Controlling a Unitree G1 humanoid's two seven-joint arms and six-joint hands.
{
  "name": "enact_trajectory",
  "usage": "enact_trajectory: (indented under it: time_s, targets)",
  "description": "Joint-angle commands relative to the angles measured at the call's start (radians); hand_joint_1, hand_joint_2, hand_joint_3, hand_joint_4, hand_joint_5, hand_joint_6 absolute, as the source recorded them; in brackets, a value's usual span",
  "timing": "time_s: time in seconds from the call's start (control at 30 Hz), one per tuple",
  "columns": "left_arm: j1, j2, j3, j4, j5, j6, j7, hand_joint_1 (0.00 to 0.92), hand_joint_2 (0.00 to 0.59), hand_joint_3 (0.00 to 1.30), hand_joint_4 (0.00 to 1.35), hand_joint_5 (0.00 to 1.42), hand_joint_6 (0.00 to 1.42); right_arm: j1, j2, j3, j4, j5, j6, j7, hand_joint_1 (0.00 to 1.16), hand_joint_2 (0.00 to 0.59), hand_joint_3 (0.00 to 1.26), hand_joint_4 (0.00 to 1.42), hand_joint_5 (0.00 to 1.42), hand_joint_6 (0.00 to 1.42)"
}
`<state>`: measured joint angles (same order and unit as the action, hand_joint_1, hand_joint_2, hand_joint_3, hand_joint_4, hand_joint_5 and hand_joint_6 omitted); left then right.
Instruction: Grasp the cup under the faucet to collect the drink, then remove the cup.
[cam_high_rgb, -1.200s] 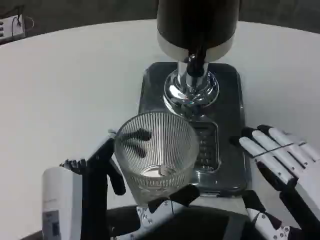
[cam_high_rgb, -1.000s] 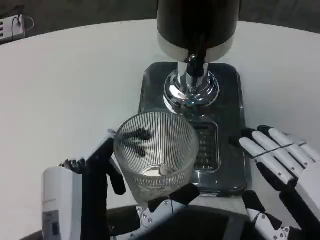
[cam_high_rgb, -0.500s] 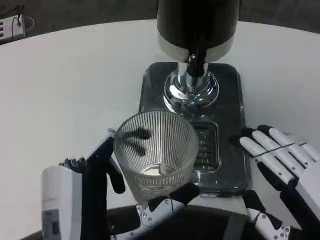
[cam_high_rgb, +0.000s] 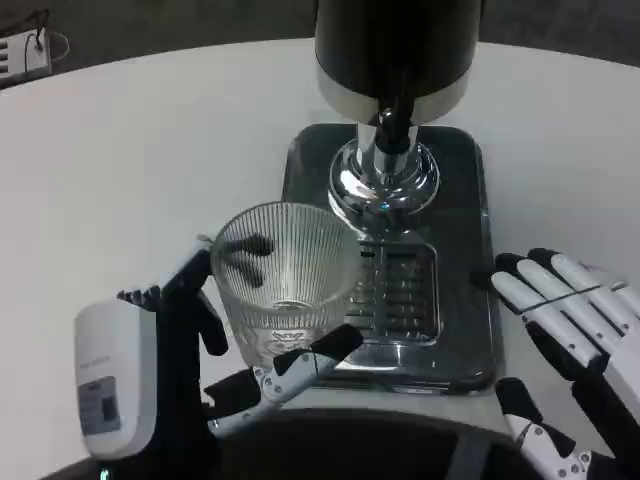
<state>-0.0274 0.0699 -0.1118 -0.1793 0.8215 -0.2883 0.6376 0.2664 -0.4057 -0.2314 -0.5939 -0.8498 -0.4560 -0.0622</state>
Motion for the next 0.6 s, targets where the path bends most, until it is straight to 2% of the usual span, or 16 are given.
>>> enact_trajectory:
  time_s: [0.03,0.3,0.6]
  targets:
    - [-0.076,0.01,0.015,0.086,0.007,0.01,0.055,0.777,0.0,1.02,1.13,1.17,1.4,0.012,-0.008,-0.02,-0.014,0.017,0.003,-0.008,0.13,0.56,0.14,0.1,0.09,0.16]
    - [-0.243,0.041,0.013,0.314,0.006,0.033,0.121,0.774,0.0,1.02,1.13,1.17,1.4,0.018,-0.016,-0.043,-0.007,0.035,0.001,-0.009,0.13,0.56,0.14,0.1,0.09,0.16]
    - [-0.411,0.049,-0.042,0.562,0.002,0.044,0.173,0.774,0.0,1.02,1.13,1.16,1.38,0.026,-0.013,-0.054,0.0,0.046,-0.002,-0.017,0.13,0.56,0.14,0.1,0.09,0.16]
